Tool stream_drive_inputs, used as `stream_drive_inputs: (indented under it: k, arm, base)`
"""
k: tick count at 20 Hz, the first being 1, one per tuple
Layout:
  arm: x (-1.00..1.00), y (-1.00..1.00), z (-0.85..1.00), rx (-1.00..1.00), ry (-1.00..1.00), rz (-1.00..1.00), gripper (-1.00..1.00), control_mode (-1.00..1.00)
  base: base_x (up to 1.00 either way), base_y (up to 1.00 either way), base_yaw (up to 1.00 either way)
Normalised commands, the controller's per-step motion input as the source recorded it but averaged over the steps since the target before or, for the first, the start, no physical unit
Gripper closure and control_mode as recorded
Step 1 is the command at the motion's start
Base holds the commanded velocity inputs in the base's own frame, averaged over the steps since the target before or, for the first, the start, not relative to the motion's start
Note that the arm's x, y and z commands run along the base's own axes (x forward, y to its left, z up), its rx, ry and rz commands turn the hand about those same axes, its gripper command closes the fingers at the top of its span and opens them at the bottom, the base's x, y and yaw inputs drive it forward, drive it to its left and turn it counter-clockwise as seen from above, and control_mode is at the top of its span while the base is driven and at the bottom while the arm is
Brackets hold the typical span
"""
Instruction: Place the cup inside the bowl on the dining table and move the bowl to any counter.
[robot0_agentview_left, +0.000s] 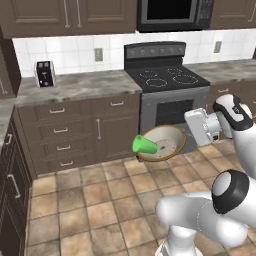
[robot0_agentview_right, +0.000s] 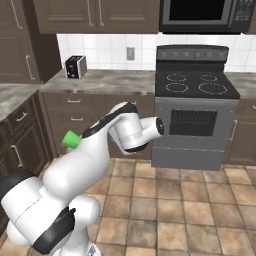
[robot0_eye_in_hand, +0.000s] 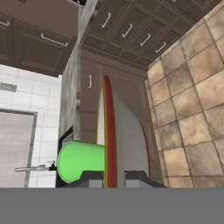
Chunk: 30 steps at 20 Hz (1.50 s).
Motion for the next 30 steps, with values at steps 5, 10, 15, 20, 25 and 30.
stream_drive_inputs:
  k: [5, 10, 15, 20, 25, 30]
  arm:
    - [0.0, 0.0, 0.0, 0.0, 0.0, 0.0, 1.0, 1.0]
    - [0.0, 0.0, 0.0, 0.0, 0.0, 0.0, 1.0, 1.0]
    - [0.0, 0.0, 0.0, 0.0, 0.0, 0.0, 1.0, 1.0]
    - [0.0, 0.0, 0.0, 0.0, 0.0, 0.0, 1.0, 1.0]
    - [0.0, 0.0, 0.0, 0.0, 0.0, 0.0, 1.0, 1.0]
    - [0.0, 0.0, 0.0, 0.0, 0.0, 0.0, 1.0, 1.0]
  base:
    - [0.74, 0.17, 0.01]
    - [0.75, 0.17, 0.02]
    - [0.82, 0.27, 0.03]
    - [0.85, 0.31, 0.03]
    - [0.79, 0.2, 0.02]
    - [0.67, 0.1, 0.01]
